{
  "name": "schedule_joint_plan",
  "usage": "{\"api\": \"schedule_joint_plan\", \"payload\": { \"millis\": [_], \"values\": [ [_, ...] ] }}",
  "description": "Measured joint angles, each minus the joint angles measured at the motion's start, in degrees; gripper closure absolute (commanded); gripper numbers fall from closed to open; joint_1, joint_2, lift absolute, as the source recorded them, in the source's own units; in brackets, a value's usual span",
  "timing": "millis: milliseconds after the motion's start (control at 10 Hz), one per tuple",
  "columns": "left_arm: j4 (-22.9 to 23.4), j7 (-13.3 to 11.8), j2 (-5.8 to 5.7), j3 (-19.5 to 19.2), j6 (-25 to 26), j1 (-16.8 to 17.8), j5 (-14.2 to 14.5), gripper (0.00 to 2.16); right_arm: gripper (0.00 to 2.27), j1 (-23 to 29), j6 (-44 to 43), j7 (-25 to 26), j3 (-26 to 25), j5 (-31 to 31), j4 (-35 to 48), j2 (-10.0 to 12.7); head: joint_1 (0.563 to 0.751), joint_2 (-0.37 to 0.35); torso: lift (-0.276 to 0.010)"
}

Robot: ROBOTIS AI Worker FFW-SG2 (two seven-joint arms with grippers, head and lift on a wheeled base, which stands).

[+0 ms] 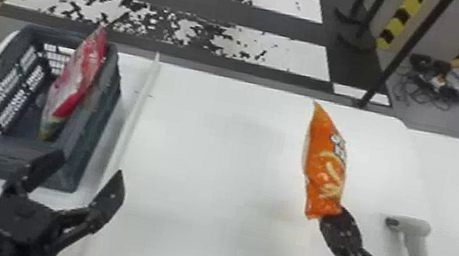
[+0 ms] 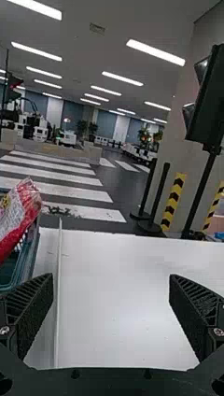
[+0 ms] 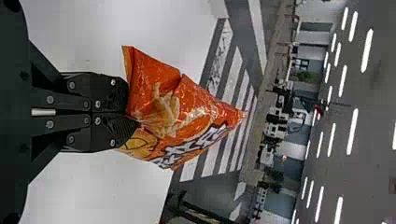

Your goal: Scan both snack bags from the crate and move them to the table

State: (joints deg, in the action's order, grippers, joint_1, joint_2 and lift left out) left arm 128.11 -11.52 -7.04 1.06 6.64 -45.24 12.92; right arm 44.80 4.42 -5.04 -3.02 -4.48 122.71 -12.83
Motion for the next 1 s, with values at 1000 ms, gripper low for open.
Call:
{"api": "schedule_joint_plan", "payload": {
  "millis": [1000],
  "values": [
    [-1.9,-1.2,-0.09,1.6,-1.5,1.5,0.0,0.08,2.14,-6.4,42.0,-10.2,-26.1,-50.1,-4.6,12.8,0.695,-0.21,-0.087]
  ]
}}
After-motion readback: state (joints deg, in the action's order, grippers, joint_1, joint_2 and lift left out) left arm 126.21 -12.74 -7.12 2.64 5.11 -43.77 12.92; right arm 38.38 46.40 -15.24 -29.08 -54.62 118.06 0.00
